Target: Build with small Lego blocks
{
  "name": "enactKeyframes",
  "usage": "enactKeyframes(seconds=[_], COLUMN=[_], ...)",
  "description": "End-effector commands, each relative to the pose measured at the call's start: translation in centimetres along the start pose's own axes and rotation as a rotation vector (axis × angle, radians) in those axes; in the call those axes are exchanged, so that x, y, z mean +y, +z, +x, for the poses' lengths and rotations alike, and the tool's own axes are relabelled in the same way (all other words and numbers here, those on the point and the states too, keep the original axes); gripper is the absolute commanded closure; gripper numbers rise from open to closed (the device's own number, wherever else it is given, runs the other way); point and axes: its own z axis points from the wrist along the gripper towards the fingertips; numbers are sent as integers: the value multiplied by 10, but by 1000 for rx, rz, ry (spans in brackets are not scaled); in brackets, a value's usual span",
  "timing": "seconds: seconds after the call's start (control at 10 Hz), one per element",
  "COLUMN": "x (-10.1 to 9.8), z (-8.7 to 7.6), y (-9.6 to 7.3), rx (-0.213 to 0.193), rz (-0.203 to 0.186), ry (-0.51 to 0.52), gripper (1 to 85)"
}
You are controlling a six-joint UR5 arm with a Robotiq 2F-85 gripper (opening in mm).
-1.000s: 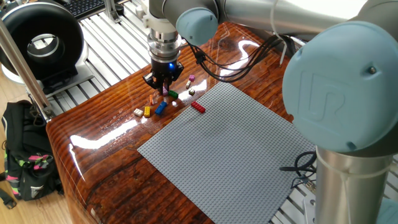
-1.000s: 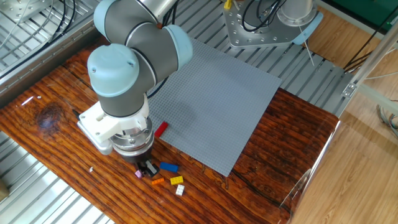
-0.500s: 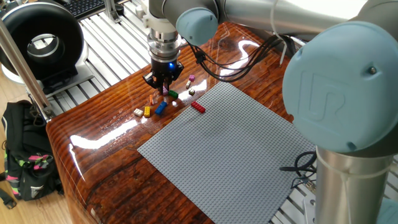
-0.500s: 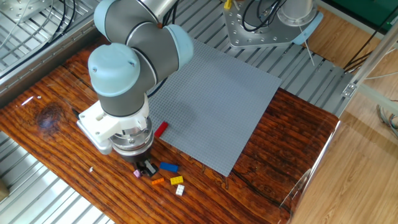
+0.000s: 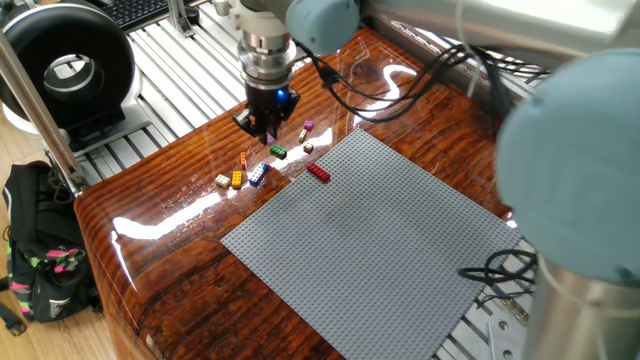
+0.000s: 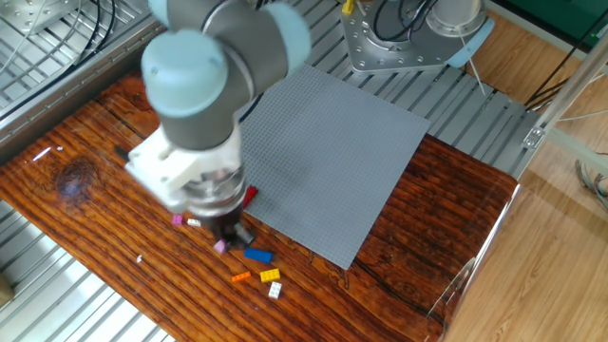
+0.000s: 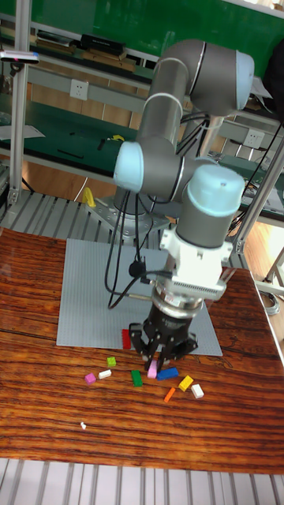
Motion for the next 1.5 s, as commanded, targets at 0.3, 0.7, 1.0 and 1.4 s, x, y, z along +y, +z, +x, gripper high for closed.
enactKeyframes(seconds=[0.3,0.7,1.0,1.4], x=[-20,-23,-14,-16], z=[82,95,96,89], y=[4,20,27,27], rx=[60,61,71,60], rz=[-1,-17,-49,-46], ry=[-148,-146,-163,-137], gripper=[840,840,840,840])
